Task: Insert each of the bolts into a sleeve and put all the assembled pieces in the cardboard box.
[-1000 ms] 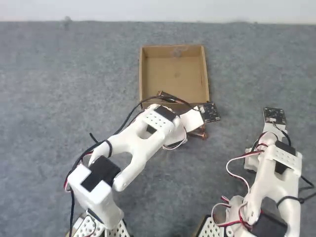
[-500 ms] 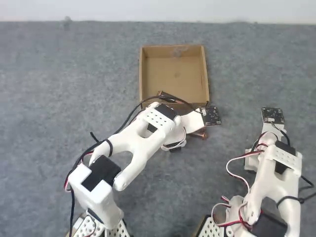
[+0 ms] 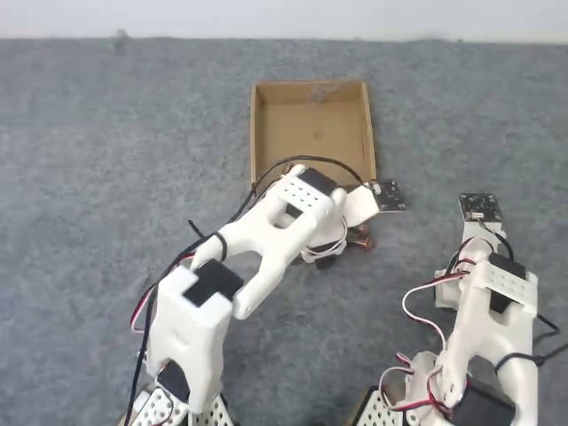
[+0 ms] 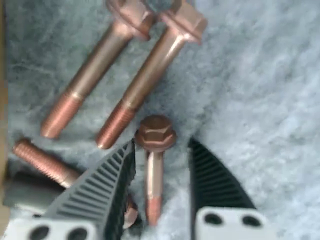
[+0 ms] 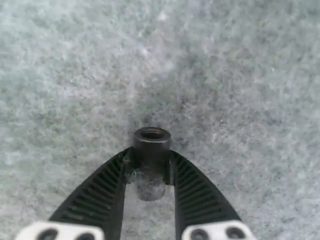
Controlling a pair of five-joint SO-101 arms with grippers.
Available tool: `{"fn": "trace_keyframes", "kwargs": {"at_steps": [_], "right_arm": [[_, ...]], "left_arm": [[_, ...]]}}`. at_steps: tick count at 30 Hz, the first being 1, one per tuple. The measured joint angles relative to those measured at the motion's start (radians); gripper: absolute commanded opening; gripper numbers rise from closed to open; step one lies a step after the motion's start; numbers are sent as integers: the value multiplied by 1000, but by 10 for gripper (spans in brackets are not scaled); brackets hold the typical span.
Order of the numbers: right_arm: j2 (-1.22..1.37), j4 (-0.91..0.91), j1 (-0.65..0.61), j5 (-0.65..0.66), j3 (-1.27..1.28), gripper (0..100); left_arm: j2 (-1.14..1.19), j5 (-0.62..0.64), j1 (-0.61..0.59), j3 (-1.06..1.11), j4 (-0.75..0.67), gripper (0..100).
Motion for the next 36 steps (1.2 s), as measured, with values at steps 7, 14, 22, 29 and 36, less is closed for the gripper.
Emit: {"fn": "trace_keyframes", "kwargs": {"at_steps": [7,14,22,29,36], "right_arm": [[0,-8,0,0,0,7],[0,-17,0,0,0,7],[0,-17,0,0,0,7],[0,-17,-3,0,0,7],[0,-26,-5,-15,0,7]], "left_arm": [[18,9,14,-26,8,12],[18,11,14,-26,8,12],[18,63,14,-28,15,12],[-129,238,12,186,-164,12],[-408,330,6,528,-385,12]]}}
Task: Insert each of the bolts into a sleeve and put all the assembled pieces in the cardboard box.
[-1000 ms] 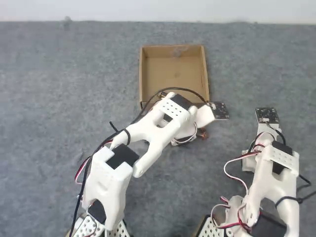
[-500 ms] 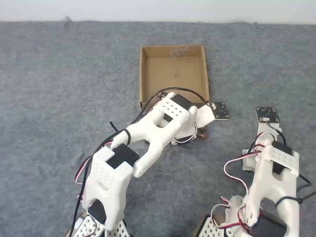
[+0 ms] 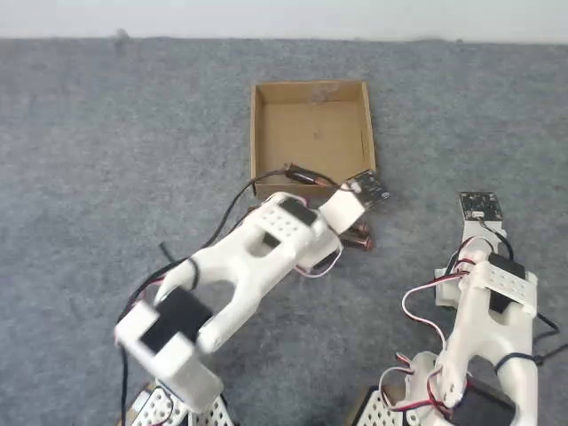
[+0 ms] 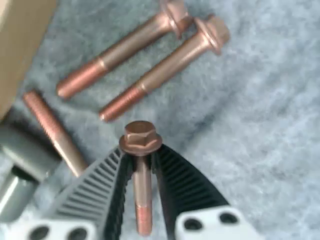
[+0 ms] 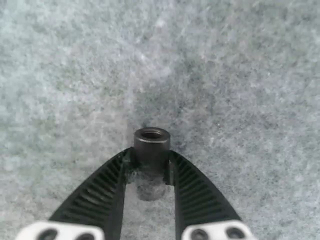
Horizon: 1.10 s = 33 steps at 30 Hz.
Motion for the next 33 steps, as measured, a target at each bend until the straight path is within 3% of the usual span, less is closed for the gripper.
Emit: {"fn": "trace_keyframes", "kwargs": {"at_steps": [17,26,33], "right_arm": [[0,-6,-41,-8,9,7],[0,-17,-44,-8,9,7],[0,-209,-83,61,9,7]], "left_arm": [[-822,89,-161,434,-14,13],[-1258,322,-503,470,87,13],[-1384,345,-761,657,78,13]]}}
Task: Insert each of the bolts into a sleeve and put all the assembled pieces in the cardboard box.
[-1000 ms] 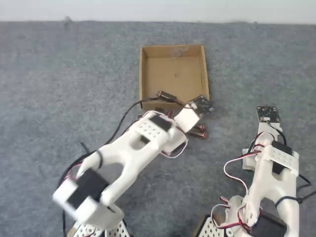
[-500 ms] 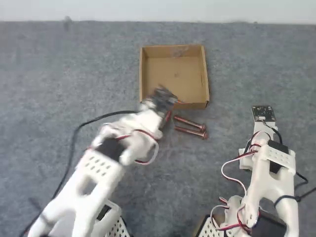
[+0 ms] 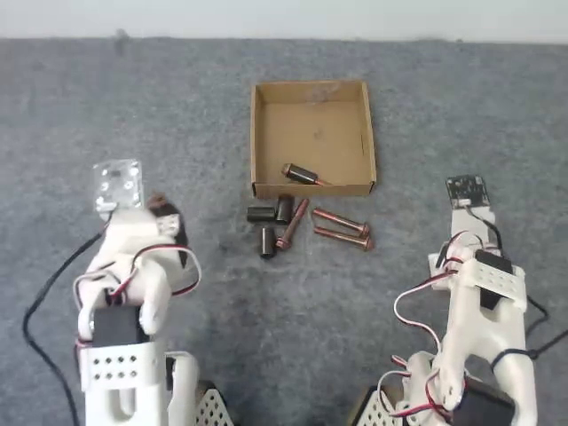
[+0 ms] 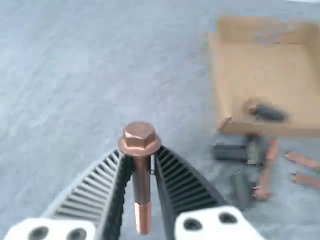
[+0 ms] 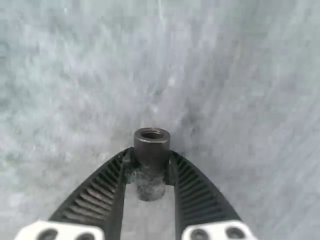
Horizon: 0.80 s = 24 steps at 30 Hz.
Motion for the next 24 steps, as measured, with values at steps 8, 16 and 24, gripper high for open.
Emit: {"fn": "trace_keyframes", "kwargs": {"at_steps": [8,16,24], "right_arm": [[0,-331,0,84,0,9],[0,-614,-118,89,2,9],[0,-675,-313,89,44,7]], "left_arm": [[-38,-32,-89,321,-224,13],[-104,-64,-92,399,-247,13],[-212,-64,-92,459,-247,13]]}}
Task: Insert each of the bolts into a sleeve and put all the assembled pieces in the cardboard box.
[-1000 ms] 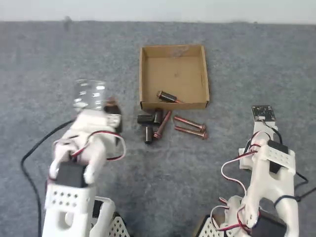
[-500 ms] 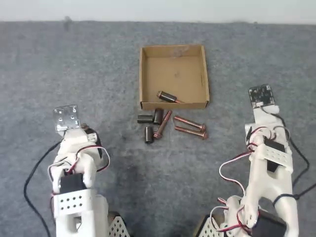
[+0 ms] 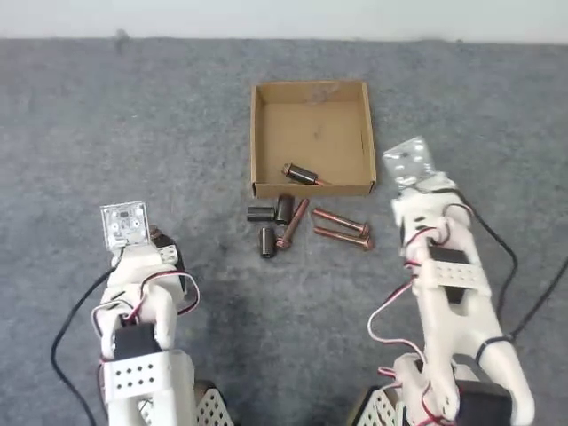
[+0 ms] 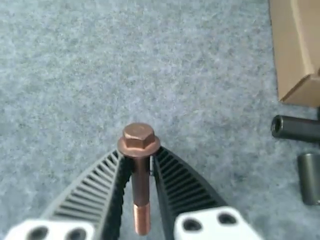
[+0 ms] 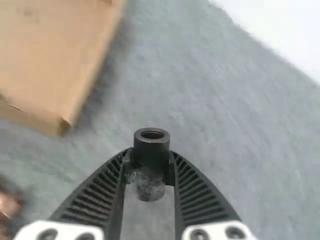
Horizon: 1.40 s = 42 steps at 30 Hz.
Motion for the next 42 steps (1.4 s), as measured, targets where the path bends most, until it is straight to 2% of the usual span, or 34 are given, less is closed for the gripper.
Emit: {"fn": "trace_keyframes", "kwargs": {"at_steps": [5,12,14,19,21,30,36,42], "right_arm": [[34,-190,-91,0,0,7],[285,-511,-170,-6,0,6],[333,-569,-190,-81,0,6],[350,-614,-219,-371,-2,6],[350,-615,-249,-428,-2,6],[350,-615,-448,-489,-2,6],[351,-620,-460,-582,-2,6],[442,-727,-463,-594,-28,6]], "left_arm": [[-74,0,26,6,25,13],[-172,-5,49,21,114,13],[-192,-5,48,21,121,13],[-201,-5,48,21,121,13],[-201,-5,48,21,121,13],[-203,-5,48,21,121,13],[-203,-5,48,21,121,13],[-203,-5,48,21,121,13]]}}
